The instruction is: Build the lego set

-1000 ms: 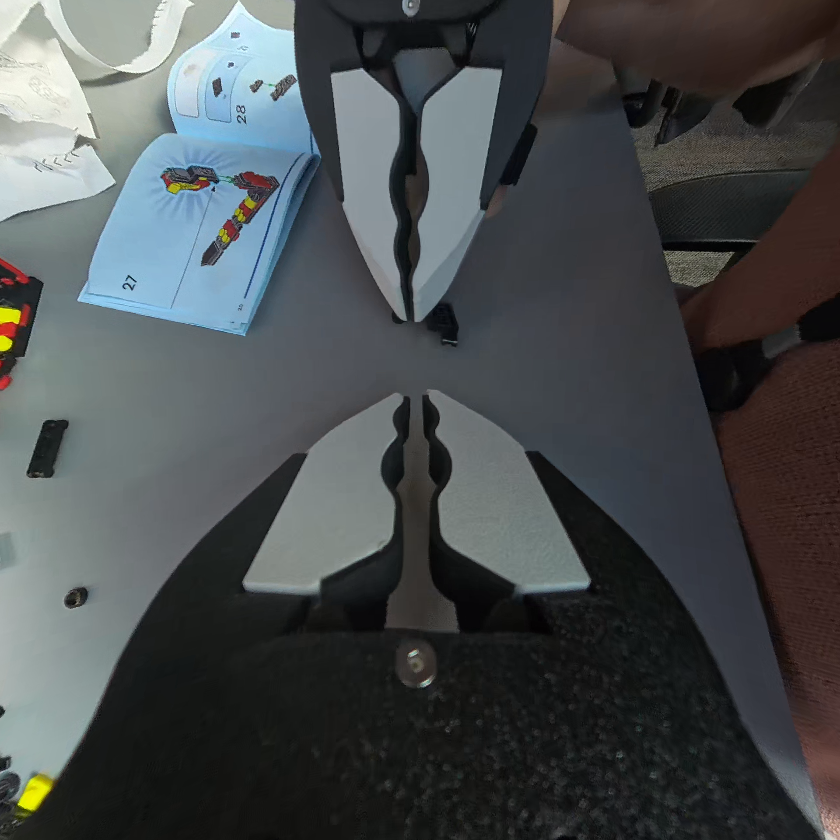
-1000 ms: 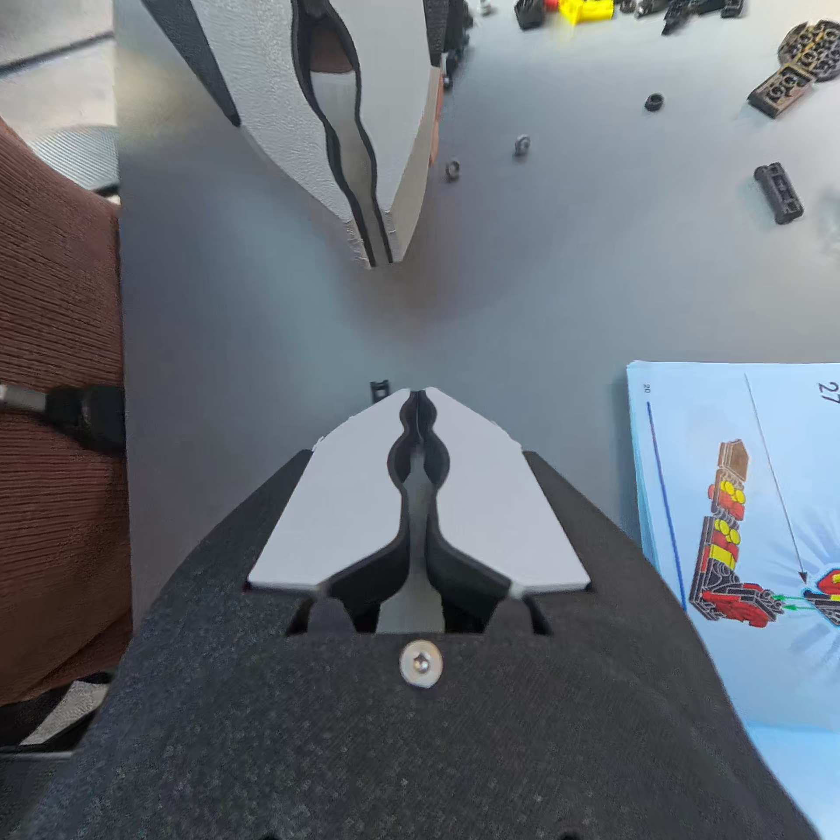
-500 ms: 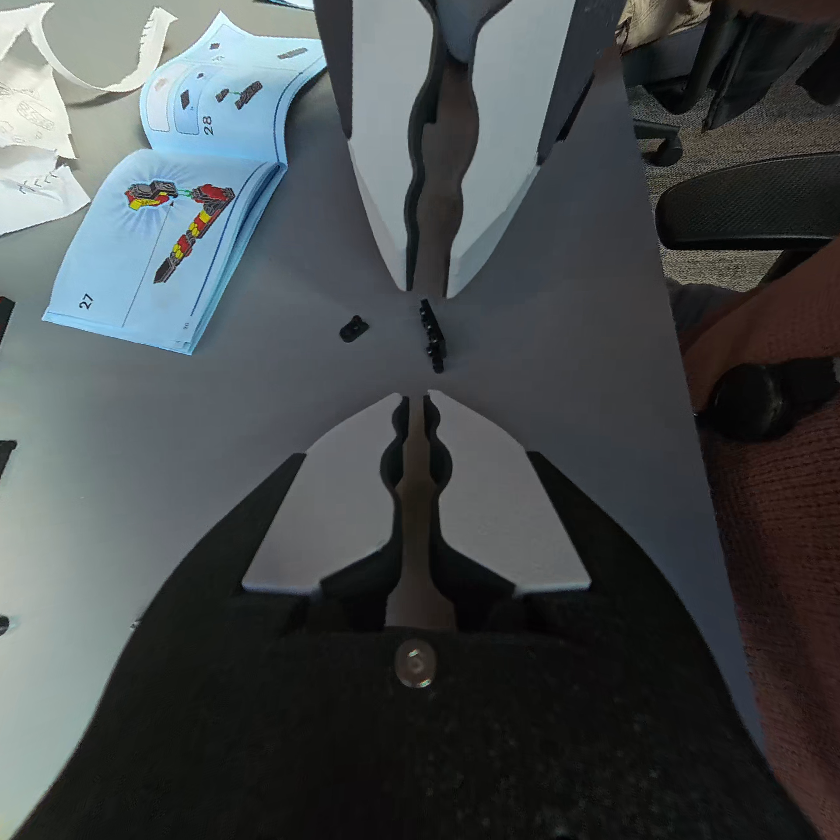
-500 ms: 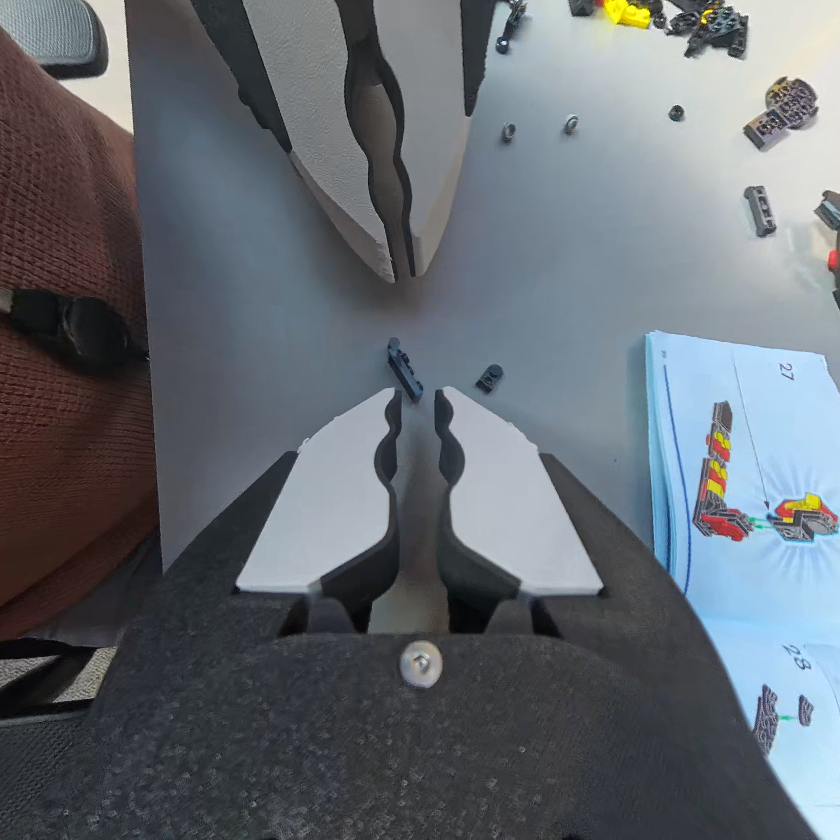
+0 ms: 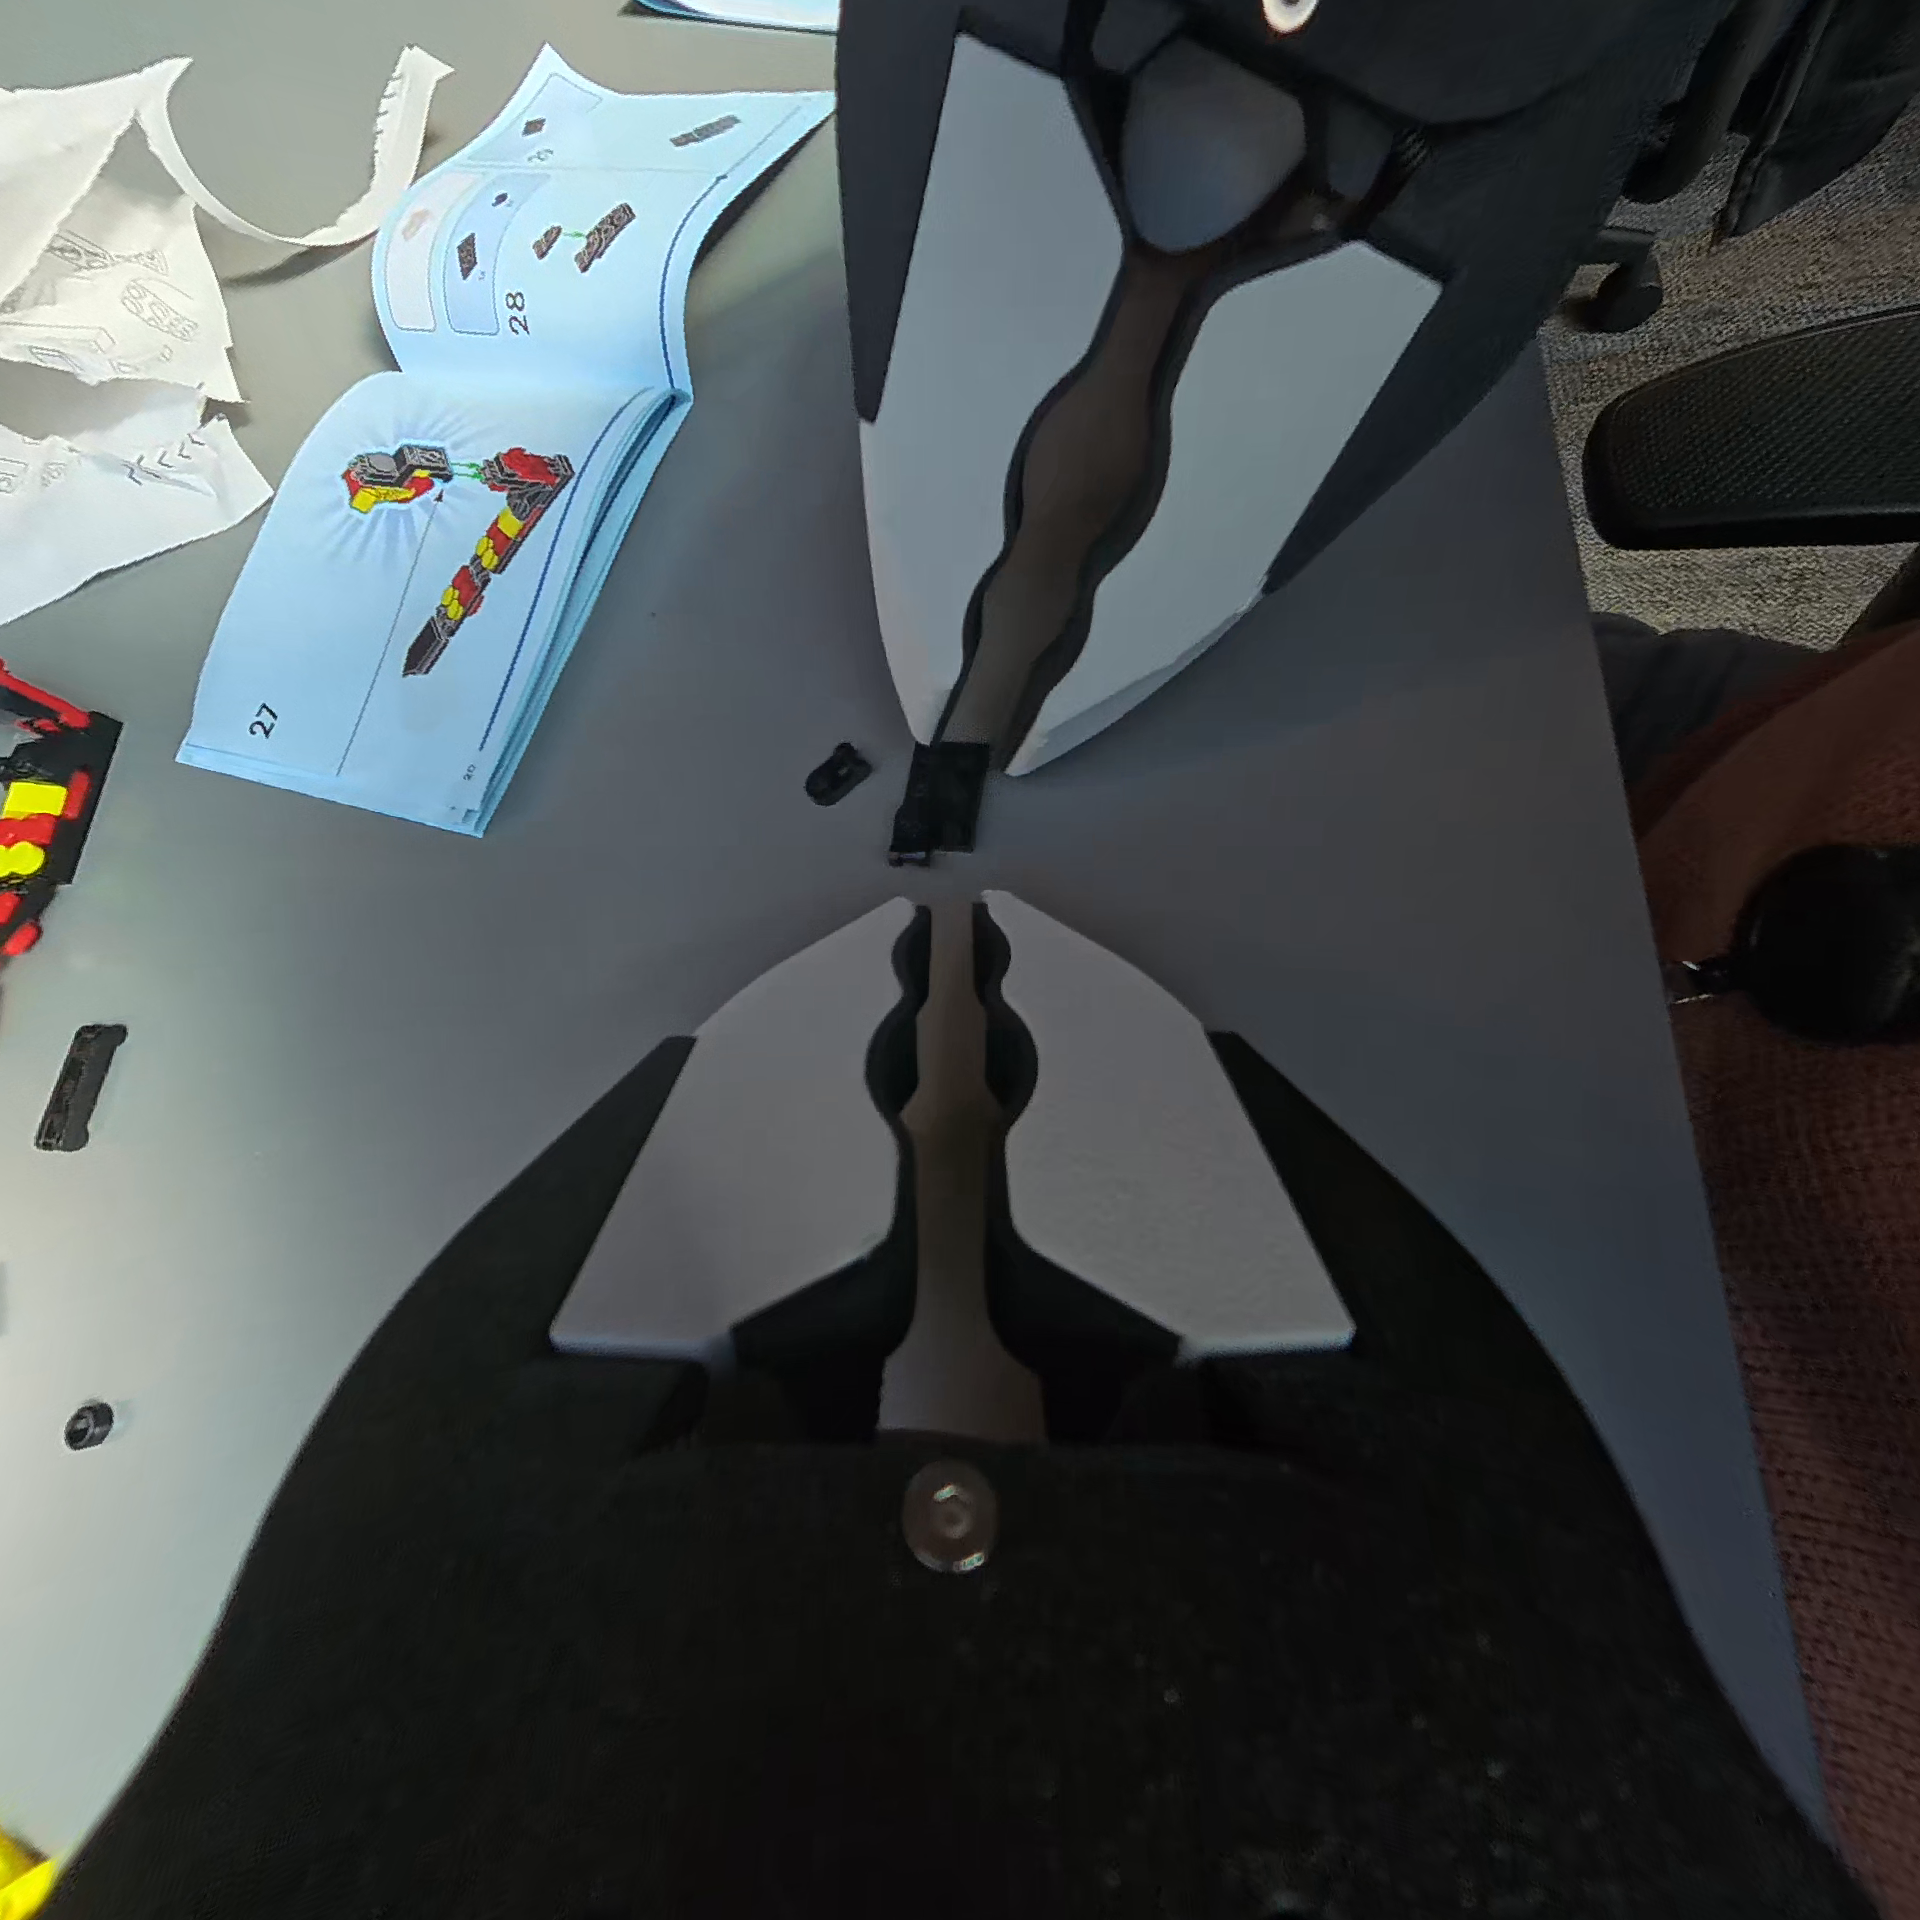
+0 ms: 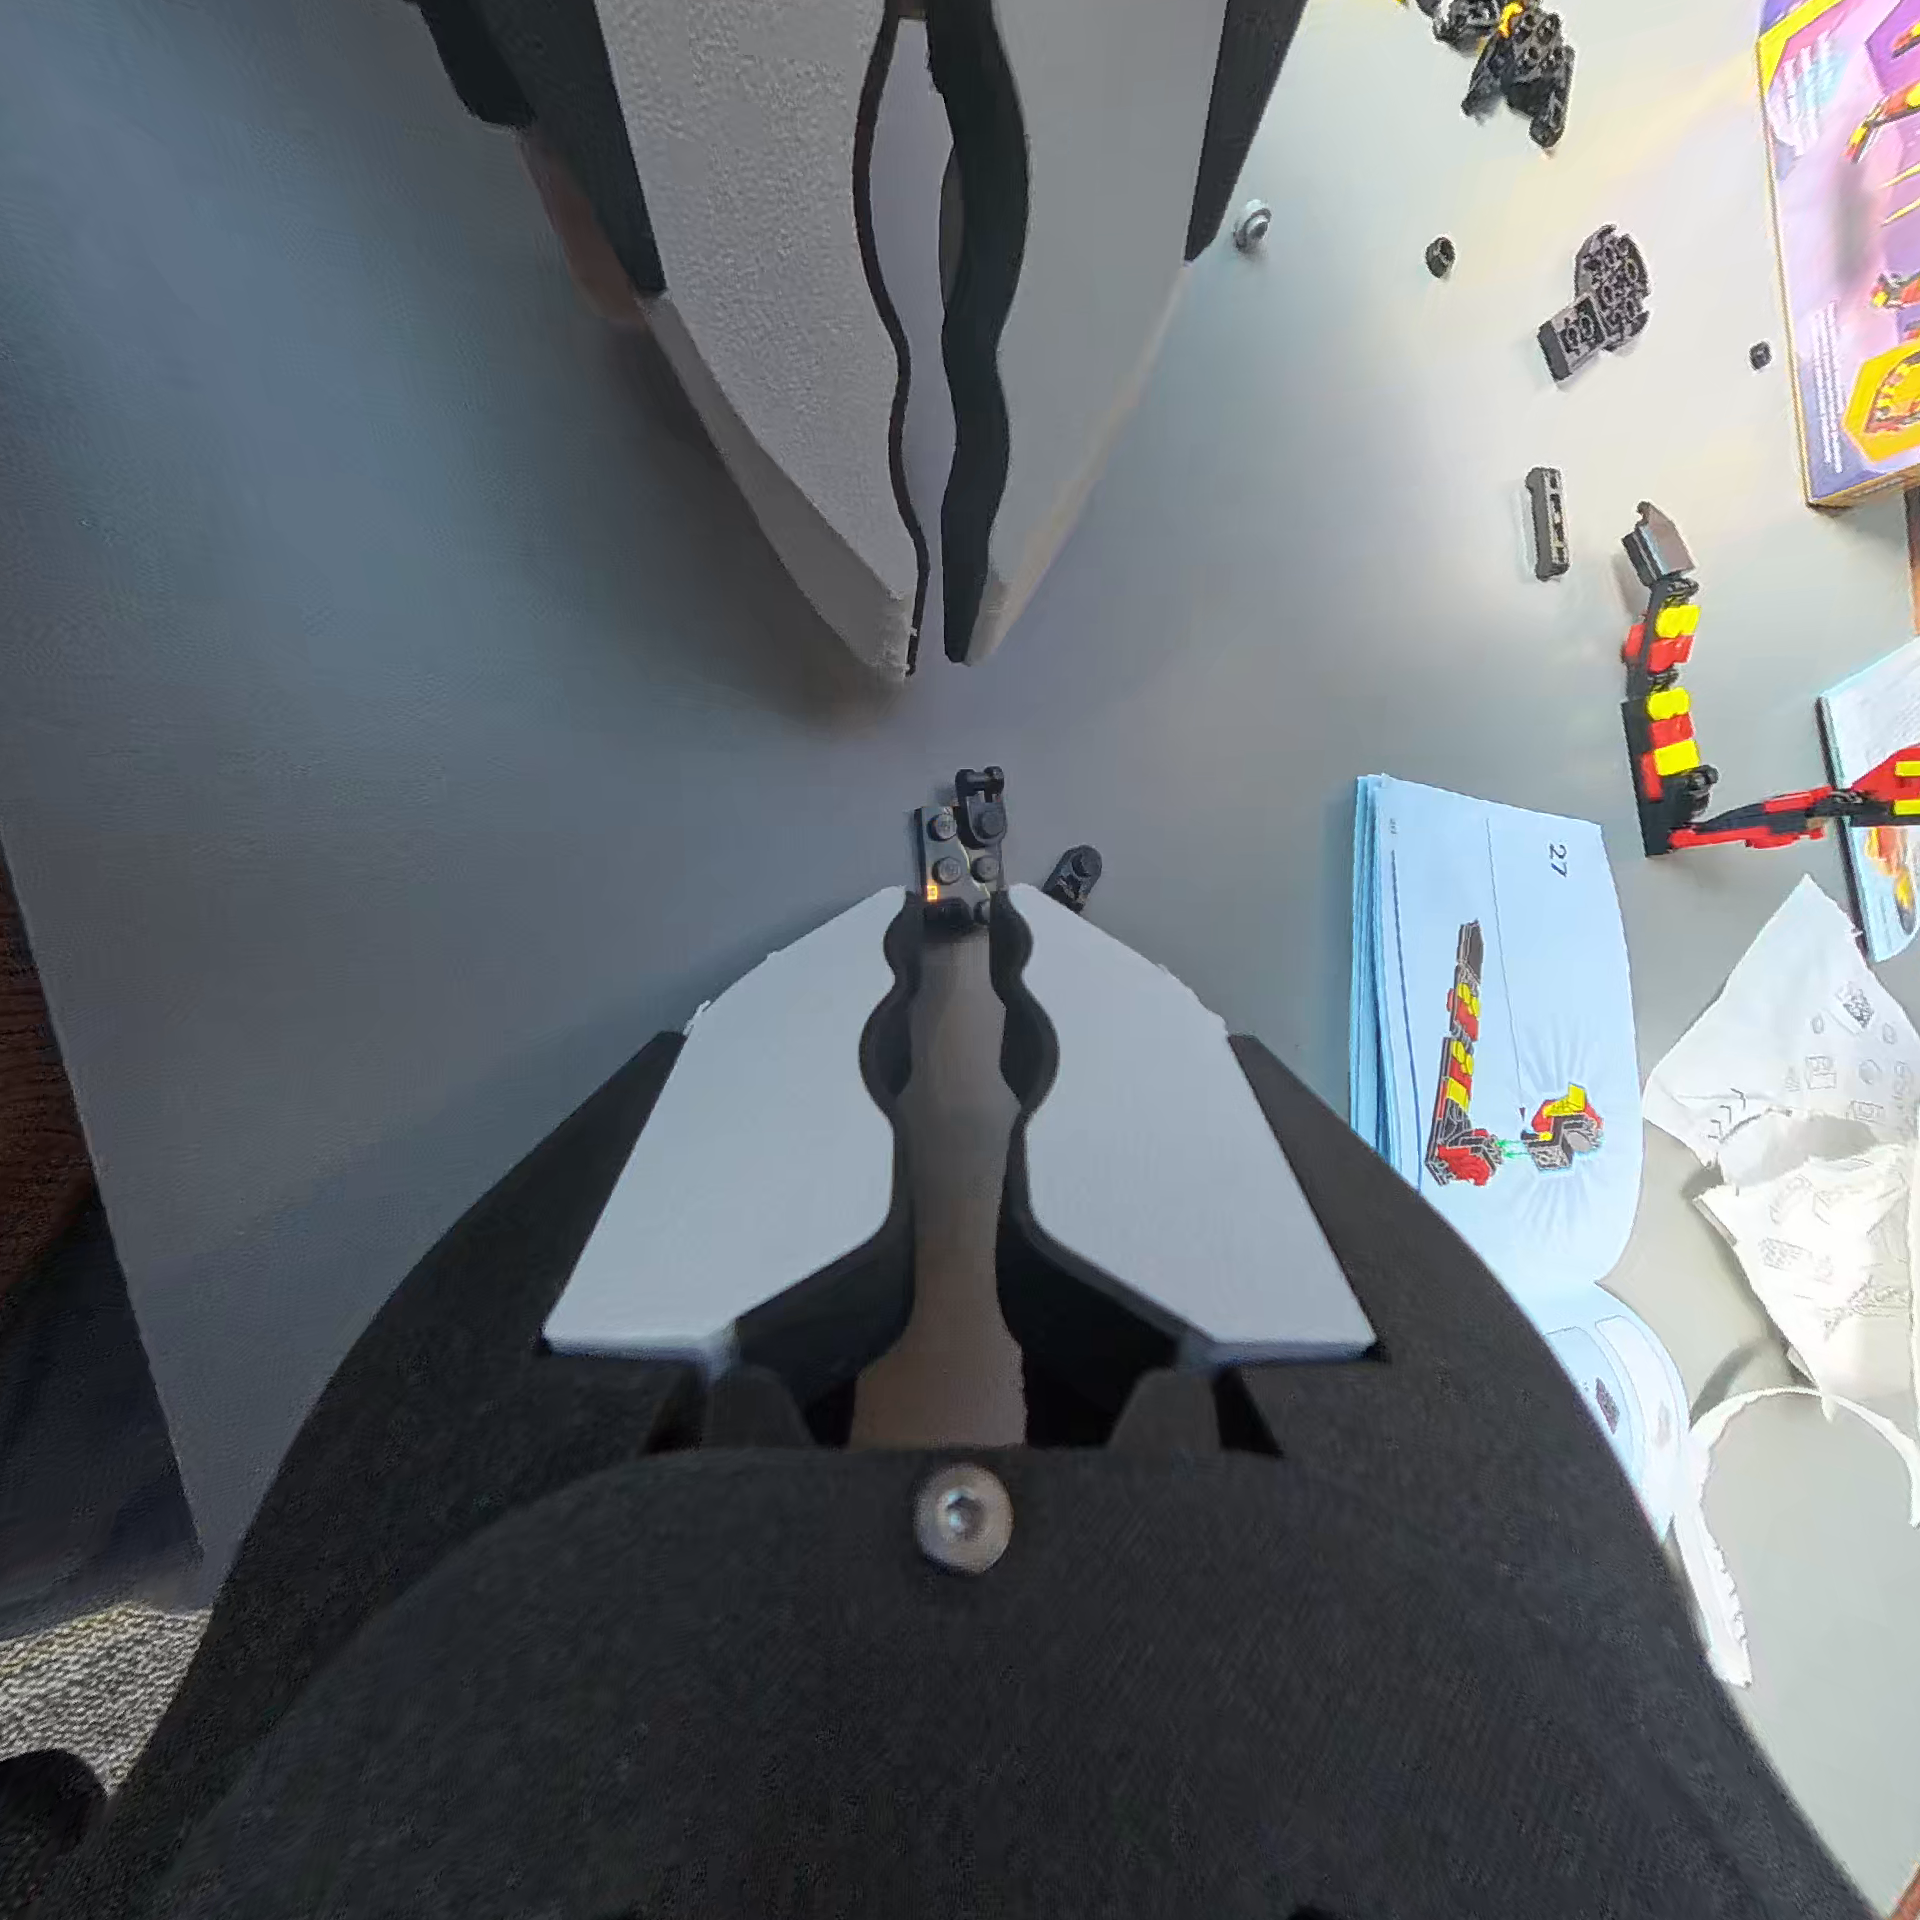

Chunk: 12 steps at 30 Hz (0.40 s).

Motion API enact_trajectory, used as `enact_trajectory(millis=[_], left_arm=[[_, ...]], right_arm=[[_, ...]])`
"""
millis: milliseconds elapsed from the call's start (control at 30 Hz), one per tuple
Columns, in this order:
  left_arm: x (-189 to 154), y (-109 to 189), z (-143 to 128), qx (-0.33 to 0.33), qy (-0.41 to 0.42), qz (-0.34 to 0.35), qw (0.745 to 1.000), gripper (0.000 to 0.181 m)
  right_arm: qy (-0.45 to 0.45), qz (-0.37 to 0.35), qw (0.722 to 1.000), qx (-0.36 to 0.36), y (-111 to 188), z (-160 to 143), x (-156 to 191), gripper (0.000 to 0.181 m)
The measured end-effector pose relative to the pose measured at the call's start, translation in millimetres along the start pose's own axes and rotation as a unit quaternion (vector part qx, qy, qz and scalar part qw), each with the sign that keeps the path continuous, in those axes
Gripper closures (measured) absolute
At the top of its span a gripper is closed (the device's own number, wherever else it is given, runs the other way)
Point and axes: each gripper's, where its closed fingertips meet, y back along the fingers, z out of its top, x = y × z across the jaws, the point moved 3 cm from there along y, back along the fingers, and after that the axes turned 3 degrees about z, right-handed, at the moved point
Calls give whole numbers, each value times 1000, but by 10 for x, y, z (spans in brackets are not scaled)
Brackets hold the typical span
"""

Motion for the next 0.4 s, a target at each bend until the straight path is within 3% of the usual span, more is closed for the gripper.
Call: enact_trajectory(millis=[133,300,400], left_arm=[[73,4,-22,5,2,11,1000,172],[298,7,-13,-22,50,11,998,172],[362,-78,-41,-8,65,-11,998,173]], right_arm=[[-42,39,998,-18,107,15,27,166],[-226,106,964,-90,143,-92,-246,175],[-223,87,970,-49,0,-200,-342,181]])
